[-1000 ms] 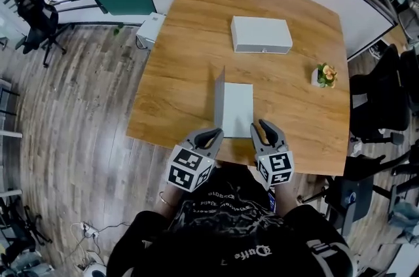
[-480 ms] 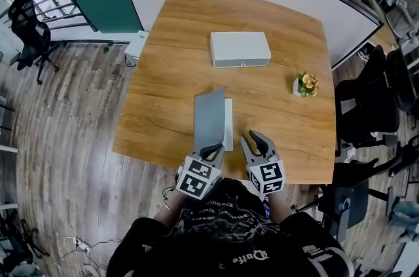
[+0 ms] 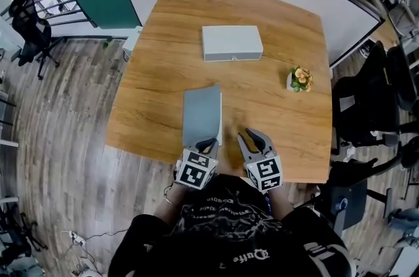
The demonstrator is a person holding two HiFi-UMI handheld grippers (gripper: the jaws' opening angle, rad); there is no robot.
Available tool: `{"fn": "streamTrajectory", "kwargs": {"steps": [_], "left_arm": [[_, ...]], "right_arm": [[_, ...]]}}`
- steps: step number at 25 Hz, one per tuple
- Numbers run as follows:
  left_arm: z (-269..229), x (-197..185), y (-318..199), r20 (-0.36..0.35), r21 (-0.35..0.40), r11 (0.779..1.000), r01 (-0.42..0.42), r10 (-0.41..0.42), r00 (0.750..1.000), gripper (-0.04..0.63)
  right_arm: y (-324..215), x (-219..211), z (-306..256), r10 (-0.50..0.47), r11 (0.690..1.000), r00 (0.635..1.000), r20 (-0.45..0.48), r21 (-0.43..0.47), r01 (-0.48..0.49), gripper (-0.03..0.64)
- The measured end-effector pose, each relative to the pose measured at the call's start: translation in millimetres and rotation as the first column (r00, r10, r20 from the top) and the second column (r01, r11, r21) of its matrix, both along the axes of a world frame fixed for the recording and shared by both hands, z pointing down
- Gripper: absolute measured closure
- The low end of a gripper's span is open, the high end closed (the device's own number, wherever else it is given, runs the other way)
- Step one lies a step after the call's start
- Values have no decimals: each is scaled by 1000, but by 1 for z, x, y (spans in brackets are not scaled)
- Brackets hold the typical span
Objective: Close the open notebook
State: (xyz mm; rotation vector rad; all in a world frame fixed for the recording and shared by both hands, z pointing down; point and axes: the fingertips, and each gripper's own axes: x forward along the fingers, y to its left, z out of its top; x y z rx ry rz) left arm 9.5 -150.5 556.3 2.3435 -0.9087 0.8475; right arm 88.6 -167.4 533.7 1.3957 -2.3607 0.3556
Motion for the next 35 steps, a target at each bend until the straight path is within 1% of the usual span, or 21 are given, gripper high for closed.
{"fn": "streamTrajectory", "kwargs": {"steps": [2, 4, 9, 12, 15, 17, 20, 26, 29, 30, 31, 32, 34, 35], "left_arm": [[7, 4, -1, 43, 26, 1000, -5, 4, 999, 565], [13, 9, -2, 63, 32, 999, -3, 1, 998, 565], [26, 17, -2, 39, -13, 1000, 29, -28, 999, 565], [36, 18, 1, 49, -39, 998, 48, -46, 998, 563], [42, 22, 1, 58, -43, 997, 63, -60, 997, 563], [46, 24, 0, 72, -41, 997, 70, -67, 995, 563], [55, 27, -2, 89, -49, 996, 78, -74, 993, 563], [75, 30, 0, 140, -108, 990, 90, -74, 987, 563], [80, 31, -2, 135, -107, 989, 105, -90, 987, 563], [79, 32, -2, 124, -111, 988, 108, -94, 988, 560], [77, 34, 0, 111, -125, 986, 110, -96, 989, 554], [75, 36, 4, 92, -145, 984, 107, -94, 991, 531], [70, 43, 11, 46, -173, 981, 87, -80, 996, 430], [69, 47, 13, 28, -179, 981, 78, -75, 997, 393]], "right_arm": [[2, 3, 1, -13, 1000, 1000, -1, -4, 13, 512], [4, 6, 2, -25, 1000, 1000, -7, -7, 25, 512], [11, 14, 10, -52, 998, 998, -27, -25, 51, 512], [17, 12, 13, -84, 996, 996, -37, -29, 82, 512], [22, 15, 15, -103, 994, 992, -71, -26, 102, 512], [23, 20, 16, -104, 994, 992, -77, -28, 102, 512], [25, 26, 18, -98, 995, 993, -71, -35, 96, 512], [28, 32, 24, -99, 994, 993, -69, -48, 96, 511], [26, 30, 26, -116, 992, 992, -46, -53, 113, 509], [25, 29, 26, -124, 991, 992, -34, -57, 122, 495], [25, 27, 25, -131, 990, 991, -22, -61, 130, 478], [25, 25, 25, -137, 989, 990, -13, -64, 136, 465], [25, 24, 27, -149, 987, 989, -5, -67, 149, 457], [25, 24, 27, -155, 986, 988, -4, -66, 154, 456]]}}
